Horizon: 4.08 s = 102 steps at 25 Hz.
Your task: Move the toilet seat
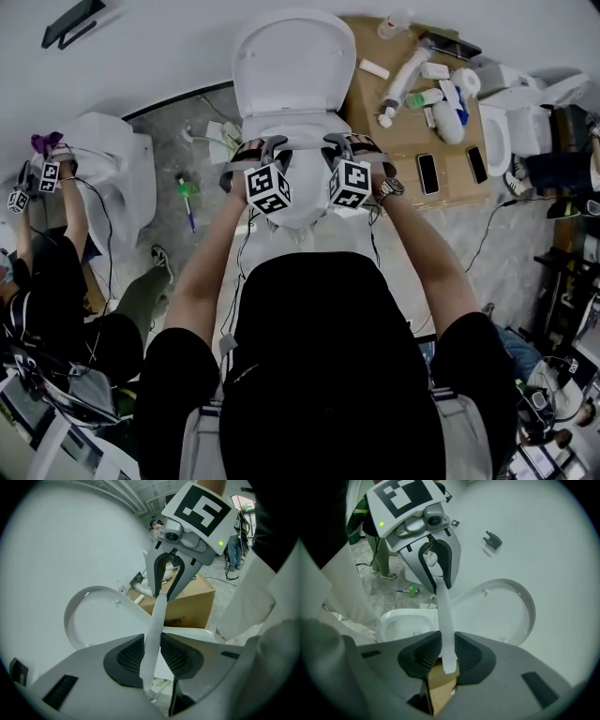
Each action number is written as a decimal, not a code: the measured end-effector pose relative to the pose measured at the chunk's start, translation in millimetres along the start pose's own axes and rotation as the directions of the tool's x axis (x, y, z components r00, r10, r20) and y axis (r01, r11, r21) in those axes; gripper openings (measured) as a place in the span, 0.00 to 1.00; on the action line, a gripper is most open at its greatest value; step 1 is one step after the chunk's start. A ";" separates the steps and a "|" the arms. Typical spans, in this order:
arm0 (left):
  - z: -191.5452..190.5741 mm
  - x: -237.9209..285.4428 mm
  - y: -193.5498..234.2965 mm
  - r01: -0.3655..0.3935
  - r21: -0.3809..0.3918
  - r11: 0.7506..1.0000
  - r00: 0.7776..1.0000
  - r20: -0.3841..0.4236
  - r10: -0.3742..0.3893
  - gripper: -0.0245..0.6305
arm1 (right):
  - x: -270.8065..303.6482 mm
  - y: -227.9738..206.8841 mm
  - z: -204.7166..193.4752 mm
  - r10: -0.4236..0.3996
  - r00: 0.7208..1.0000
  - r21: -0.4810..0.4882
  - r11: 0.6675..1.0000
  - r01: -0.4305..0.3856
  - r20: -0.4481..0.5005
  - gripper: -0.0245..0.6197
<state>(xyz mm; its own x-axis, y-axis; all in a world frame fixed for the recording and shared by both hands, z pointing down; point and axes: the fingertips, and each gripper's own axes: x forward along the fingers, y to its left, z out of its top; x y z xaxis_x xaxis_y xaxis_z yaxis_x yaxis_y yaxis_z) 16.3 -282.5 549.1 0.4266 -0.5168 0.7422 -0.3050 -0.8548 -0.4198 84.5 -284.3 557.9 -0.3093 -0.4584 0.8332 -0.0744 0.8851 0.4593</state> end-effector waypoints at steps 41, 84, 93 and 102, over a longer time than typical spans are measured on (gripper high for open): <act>14.7 37.1 120.9 -0.057 -0.008 0.998 0.998 -0.022 0.057 0.19 | 29.6 -123.9 8.8 -0.068 0.996 0.086 0.994 0.064 0.050 0.17; 10.3 84.0 211.7 -0.112 -0.083 0.990 0.992 -0.075 0.106 0.18 | 75.2 -212.3 11.1 -0.091 0.994 0.192 0.978 0.080 0.053 0.16; 9.0 91.6 222.0 -0.105 -0.097 0.990 0.992 -0.077 0.098 0.18 | 82.9 -223.2 10.4 -0.094 0.994 0.200 0.976 0.082 0.051 0.16; 9.0 97.6 230.0 -0.101 -0.113 0.988 0.993 -0.072 0.093 0.18 | 89.1 -231.0 8.8 -0.098 0.994 0.213 0.973 0.086 0.047 0.16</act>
<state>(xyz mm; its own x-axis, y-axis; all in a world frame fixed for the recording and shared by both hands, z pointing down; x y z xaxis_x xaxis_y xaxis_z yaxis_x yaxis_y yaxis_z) -4.5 -529.9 520.4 0.3341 -0.5896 0.7353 -0.4407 -0.7874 -0.4311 65.7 -528.9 523.3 -0.3450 -0.5386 0.7687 -0.3009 0.8392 0.4529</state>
